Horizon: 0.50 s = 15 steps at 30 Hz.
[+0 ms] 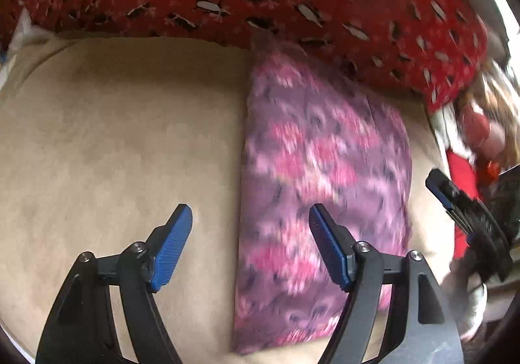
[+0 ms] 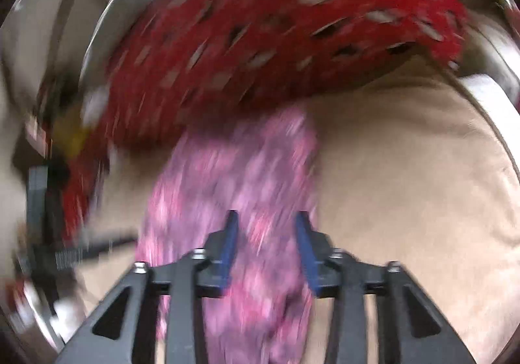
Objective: Fold small clothes
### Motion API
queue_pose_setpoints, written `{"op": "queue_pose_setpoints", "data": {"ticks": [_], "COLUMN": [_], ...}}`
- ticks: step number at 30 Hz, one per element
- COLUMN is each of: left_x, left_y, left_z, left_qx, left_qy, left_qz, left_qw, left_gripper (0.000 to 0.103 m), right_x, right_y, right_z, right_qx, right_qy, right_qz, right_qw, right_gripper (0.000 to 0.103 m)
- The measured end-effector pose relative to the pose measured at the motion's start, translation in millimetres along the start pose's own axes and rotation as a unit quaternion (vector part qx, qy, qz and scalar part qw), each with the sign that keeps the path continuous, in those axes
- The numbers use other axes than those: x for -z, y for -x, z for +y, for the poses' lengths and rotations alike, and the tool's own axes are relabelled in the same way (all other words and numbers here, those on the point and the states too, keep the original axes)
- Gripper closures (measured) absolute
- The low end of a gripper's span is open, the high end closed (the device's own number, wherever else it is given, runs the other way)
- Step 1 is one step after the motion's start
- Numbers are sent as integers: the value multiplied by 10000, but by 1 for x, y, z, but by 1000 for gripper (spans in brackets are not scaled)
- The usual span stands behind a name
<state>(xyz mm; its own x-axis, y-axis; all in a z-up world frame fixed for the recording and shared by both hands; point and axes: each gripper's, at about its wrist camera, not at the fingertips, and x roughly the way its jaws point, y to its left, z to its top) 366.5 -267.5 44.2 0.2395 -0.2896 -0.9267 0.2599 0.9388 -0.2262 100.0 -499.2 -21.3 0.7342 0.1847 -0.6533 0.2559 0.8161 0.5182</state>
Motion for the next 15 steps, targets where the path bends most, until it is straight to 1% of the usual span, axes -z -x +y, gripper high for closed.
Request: {"op": "queue_pose_setpoints", "data": {"ticks": [1, 3, 5, 6, 7, 8, 9, 10, 11, 13, 14, 15], "left_x": [-8, -22, -28, -32, -33, -34, -34, -34, -35, -36, -35, -33], "left_y": [-4, -14, -26, -36, -45, -60, -70, -76, -74, -65, -59, -53], "left_z": [1, 0, -4, -7, -8, -8, -5, -1, 3, 9, 14, 20], "left_qx": [48, 73, 40, -27, -93, -139, -108, -7, 137, 376, 423, 465], "left_qy": [63, 134, 84, 35, 3, 20, 96, 239, 367, 368, 377, 420], "left_qz": [41, 118, 145, 176, 222, 337, 439, 474, 449, 475, 479, 449], "left_qw": [10000, 9998, 9999, 9998, 9997, 9993, 9989, 9986, 9982, 9975, 9972, 9970], "left_gripper": [28, 28, 28, 28, 28, 26, 23, 18, 18, 19, 19, 19], "right_x": [-11, -30, -38, -43, -45, -47, -51, -46, -47, -49, -49, -48], "right_y": [-5, -27, -47, -56, -61, -66, -74, -90, -101, -91, -81, -73], "right_z": [-8, -18, -19, -18, -14, -9, -5, -10, -14, -20, -22, -25], "right_qx": [-54, -141, -112, -146, -129, -34, 211, 559, 556, 364, 291, 208], "right_qy": [-261, -646, -760, -728, -571, -337, -97, 45, -12, -201, -279, -376], "right_qz": [-50, 175, 386, 441, 386, 276, 278, 522, 661, 532, 446, 404], "right_qw": [9996, 9977, 9963, 9963, 9975, 9990, 9993, 9971, 9963, 9977, 9982, 9983], "right_gripper": [58, 57, 57, 59, 75, 90, 98, 98, 100, 97, 93, 83]}}
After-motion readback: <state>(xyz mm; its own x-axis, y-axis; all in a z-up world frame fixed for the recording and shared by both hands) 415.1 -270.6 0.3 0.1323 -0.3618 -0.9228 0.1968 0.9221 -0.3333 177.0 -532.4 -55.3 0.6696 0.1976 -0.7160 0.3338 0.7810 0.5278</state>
